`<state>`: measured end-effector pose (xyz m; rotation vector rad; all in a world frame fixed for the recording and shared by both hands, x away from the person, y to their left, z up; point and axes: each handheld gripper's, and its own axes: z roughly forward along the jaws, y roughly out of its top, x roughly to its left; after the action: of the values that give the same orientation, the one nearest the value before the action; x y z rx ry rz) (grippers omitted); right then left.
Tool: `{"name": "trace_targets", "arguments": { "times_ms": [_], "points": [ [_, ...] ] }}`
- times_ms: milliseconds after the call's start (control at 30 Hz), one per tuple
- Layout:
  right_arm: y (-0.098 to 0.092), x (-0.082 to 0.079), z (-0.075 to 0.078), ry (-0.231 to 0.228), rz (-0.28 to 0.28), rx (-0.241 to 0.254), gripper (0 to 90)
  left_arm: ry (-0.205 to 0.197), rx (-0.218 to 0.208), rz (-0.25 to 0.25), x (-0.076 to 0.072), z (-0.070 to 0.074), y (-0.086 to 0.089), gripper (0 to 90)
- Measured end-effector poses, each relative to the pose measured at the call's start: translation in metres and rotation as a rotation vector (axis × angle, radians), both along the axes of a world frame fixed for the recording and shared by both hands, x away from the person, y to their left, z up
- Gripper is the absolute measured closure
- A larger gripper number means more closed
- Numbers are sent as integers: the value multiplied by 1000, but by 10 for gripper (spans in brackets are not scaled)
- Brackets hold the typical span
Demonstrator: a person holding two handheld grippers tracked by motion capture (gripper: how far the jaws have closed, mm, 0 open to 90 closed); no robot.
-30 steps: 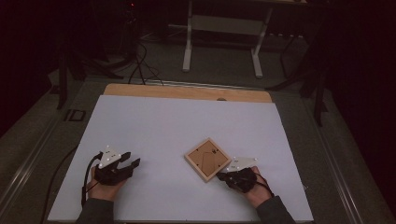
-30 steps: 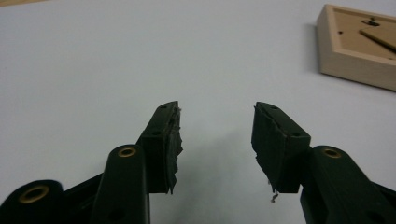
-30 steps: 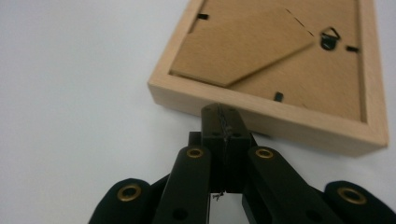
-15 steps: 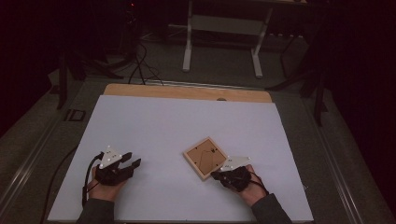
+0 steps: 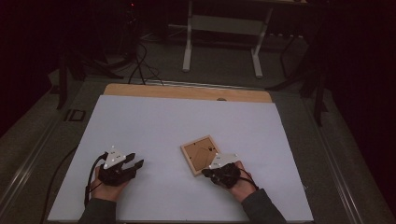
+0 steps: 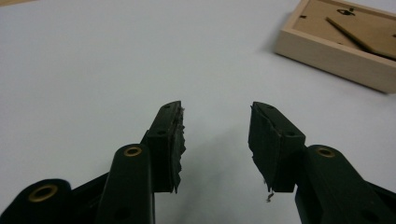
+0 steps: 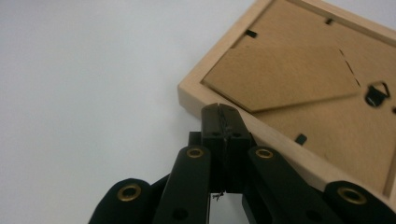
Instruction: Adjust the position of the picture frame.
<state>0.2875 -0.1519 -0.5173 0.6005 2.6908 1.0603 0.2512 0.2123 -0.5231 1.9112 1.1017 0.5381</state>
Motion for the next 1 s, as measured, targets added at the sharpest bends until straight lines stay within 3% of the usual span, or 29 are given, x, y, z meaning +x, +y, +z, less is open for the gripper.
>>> {"name": "trace_targets", "arguments": {
  "times_ms": [333, 567, 733, 833, 1000],
  "points": [
    [29, 19, -1, -5, -6, 0, 900, 2, -1, -4, 0, 0, -1, 562],
    [32, 25, 0, -10, -33, 19, 899, 6, 3, -10, 1, 0, -3, 563],
    [0, 34, 10, -35, -162, 102, 899, 14, 2, -12, 2, -1, -4, 564],
    [-22, 42, 12, -41, -257, 126, 899, 15, 3, -15, 2, -1, -5, 565],
    [-39, 53, 7, -22, -354, 101, 899, 21, -6, -18, 4, -2, -7, 565]
  ]
}}
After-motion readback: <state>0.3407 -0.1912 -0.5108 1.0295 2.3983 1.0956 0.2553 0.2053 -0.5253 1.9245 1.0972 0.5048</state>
